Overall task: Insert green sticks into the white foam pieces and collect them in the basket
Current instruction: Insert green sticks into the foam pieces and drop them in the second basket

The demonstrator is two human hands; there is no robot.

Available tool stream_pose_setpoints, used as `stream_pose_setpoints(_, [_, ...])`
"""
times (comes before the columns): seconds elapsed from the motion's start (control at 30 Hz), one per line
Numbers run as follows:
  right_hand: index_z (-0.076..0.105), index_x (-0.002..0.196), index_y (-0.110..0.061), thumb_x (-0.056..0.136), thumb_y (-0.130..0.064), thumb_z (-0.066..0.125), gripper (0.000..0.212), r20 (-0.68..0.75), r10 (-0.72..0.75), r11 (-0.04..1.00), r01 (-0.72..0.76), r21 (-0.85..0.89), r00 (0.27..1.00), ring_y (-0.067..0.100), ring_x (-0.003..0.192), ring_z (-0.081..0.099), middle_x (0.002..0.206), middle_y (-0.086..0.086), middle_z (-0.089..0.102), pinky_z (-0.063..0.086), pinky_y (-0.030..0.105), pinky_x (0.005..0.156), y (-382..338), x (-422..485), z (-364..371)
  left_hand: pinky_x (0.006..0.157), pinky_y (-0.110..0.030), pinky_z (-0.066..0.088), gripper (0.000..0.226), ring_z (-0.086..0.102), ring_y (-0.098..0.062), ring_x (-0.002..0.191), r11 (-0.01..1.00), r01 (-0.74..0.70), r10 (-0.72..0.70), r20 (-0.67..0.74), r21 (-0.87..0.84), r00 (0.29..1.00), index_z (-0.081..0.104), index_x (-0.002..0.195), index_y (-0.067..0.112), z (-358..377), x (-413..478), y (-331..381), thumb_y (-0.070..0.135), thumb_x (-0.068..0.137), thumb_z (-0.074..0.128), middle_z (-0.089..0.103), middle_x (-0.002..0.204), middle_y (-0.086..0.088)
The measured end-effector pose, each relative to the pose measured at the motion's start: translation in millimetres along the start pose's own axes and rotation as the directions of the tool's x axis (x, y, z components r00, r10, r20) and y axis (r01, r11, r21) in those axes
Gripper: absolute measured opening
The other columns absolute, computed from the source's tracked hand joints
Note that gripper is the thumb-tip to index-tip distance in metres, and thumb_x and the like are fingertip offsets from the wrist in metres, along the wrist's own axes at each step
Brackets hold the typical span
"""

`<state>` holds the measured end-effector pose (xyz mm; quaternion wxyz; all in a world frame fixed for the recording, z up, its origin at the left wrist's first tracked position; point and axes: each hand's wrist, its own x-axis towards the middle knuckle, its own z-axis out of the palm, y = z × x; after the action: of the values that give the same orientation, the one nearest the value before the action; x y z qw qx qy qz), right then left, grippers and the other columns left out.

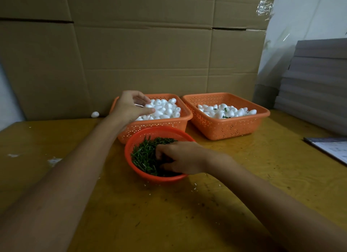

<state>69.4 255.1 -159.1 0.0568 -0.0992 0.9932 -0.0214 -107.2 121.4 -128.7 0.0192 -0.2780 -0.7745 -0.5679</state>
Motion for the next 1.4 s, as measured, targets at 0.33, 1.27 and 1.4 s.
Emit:
stream_pose_setpoints(0.33, [0.075,0.114,-0.023,0.101,-0.032,0.066,0.018,-0.465,-0.045,0.992,0.095,0.084,0.884,0.018,0.108,0.065,0.119,-0.003,0.069,0.053,0.040,0.089,-1.8,-17.0,-1.9,0.075,-0.034,0.061,0.035,0.075,-0.011,0.086,0.944,-0.326,0.330,-0.102,0.056,0.938,0.068,0.095,0.037,3.9,-25.6,15.6,0.009,0.081,0.083,0.077,0.098,0.013])
stream_pose_setpoints(1.27, [0.075,0.121,-0.023,0.104,-0.022,0.065,0.020,-0.758,0.144,0.839,0.329,0.434,0.636,-0.001,0.090,0.071,0.103,-0.016,0.077,0.059,0.034,0.080,-13.2,-30.5,30.8,0.076,-0.023,0.059,0.022,0.074,-0.017,0.088,0.939,-0.305,0.296,-0.075,-0.159,0.952,0.069,0.121,0.039,8.4,-166.0,-15.4,0.041,0.098,0.069,0.076,0.107,0.004])
stream_pose_setpoints(1.4, [0.068,0.123,-0.019,0.103,-0.023,0.066,0.020,-0.800,0.112,0.814,0.408,0.414,0.590,0.003,0.083,0.073,0.103,-0.011,0.078,0.059,0.037,0.076,-22.1,-31.3,33.0,0.074,-0.020,0.057,0.028,0.075,-0.018,0.088,0.928,-0.273,0.256,-0.098,-0.253,0.962,0.072,0.118,0.028,7.4,-164.2,-18.1,0.010,0.097,0.070,0.076,0.106,0.001])
